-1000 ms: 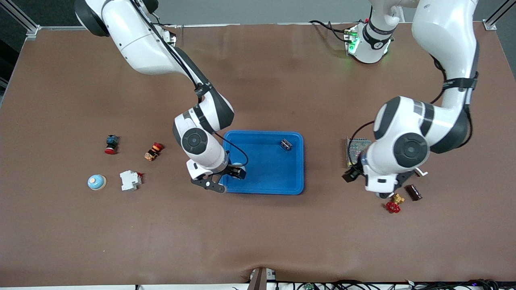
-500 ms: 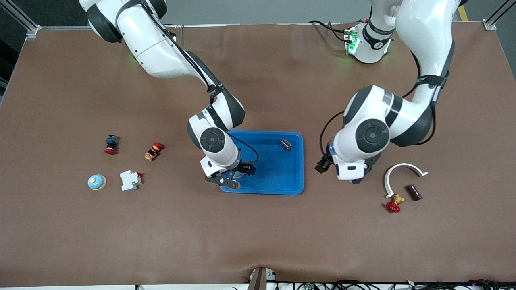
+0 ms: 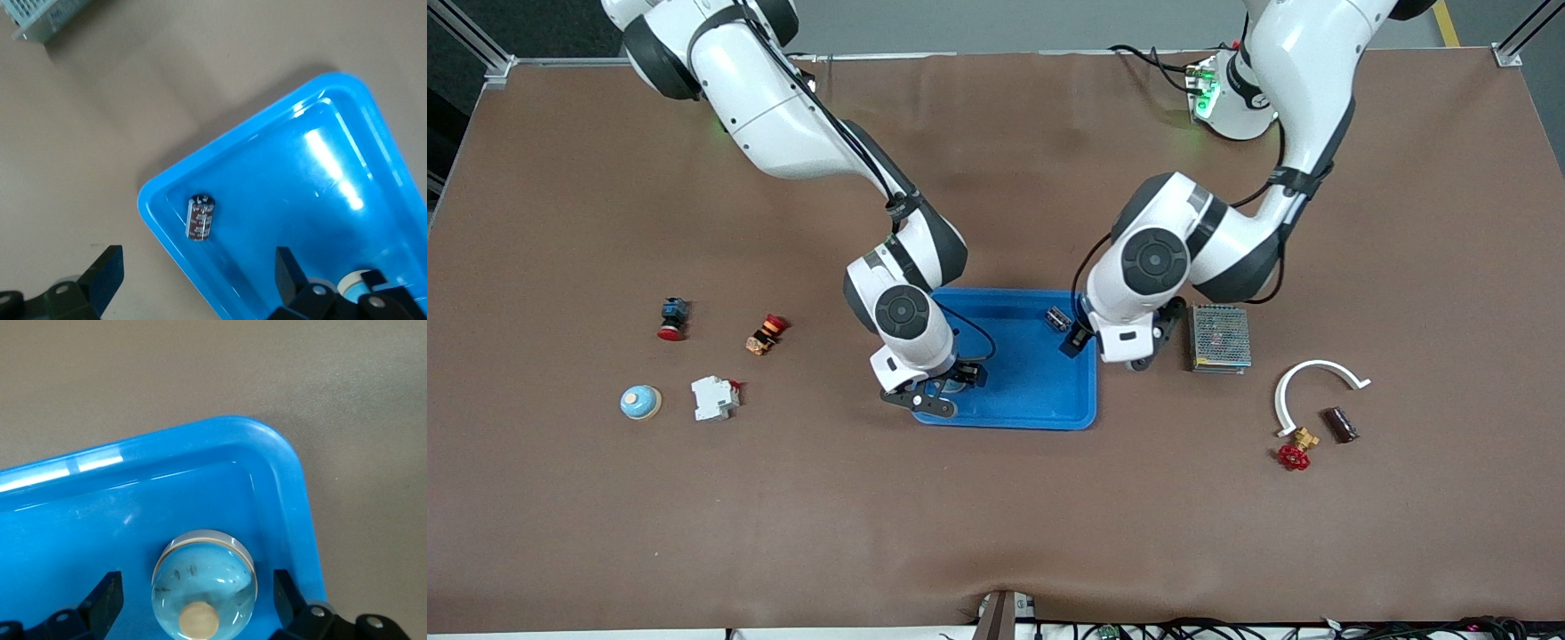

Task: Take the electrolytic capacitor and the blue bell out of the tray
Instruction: 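Grasp the second bell with the right gripper and lift it out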

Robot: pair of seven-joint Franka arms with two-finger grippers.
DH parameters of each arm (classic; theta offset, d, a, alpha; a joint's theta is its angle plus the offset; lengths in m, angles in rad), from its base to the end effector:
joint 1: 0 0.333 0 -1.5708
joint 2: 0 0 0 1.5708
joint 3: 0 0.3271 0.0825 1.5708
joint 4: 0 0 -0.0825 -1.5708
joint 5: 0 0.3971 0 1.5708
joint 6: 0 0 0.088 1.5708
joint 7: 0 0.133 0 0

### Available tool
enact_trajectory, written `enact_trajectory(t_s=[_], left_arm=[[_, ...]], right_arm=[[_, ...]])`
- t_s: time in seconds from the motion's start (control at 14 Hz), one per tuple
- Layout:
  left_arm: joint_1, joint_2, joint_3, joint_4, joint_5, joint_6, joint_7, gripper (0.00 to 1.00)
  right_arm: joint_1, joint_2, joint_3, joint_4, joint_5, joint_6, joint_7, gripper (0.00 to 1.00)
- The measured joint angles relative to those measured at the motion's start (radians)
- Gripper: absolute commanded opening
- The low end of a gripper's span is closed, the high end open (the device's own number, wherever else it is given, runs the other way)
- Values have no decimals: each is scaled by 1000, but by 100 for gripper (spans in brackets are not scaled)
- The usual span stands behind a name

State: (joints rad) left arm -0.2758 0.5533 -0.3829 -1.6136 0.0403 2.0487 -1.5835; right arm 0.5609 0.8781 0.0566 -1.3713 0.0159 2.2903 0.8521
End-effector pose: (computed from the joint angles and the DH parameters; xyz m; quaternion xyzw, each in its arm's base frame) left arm 0.5649 -0.3970 0.2938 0.8858 0.4550 -0.0911 0.0004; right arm 0.6230 0.4332 0.1649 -0.9906 0.1326 0.0029 0.0346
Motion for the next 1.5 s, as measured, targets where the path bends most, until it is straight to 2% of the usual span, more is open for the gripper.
enact_trajectory(t_s=[0.29, 0.57, 0.71, 0.86, 0.93, 1.29, 1.5], left_arm=[[-20, 2, 0, -70, 36, 98, -61, 100], [-49, 40, 0, -89, 83, 161, -121, 100], [-62, 69, 0, -90, 115, 183, -158, 100], [-70, 91, 0, -90, 131, 192, -169, 100], [-73, 100, 0, -90, 134, 197, -172, 100], [-78, 131, 0, -106, 180, 204, -208, 100], [-79, 132, 0, -144, 188, 240, -223, 100]], right_arm=[[2, 11, 0, 1, 0, 18, 0, 100], [3, 18, 0, 1, 0, 28, 0, 100], [3, 18, 0, 1, 0, 28, 0, 61], [5, 22, 0, 1, -1, 28, 0, 9], [7, 22, -1, 2, -4, 25, 0, 0], [8, 22, -3, 7, 1, 25, 3, 0], [3, 22, -6, 36, 70, 12, 10, 0]])
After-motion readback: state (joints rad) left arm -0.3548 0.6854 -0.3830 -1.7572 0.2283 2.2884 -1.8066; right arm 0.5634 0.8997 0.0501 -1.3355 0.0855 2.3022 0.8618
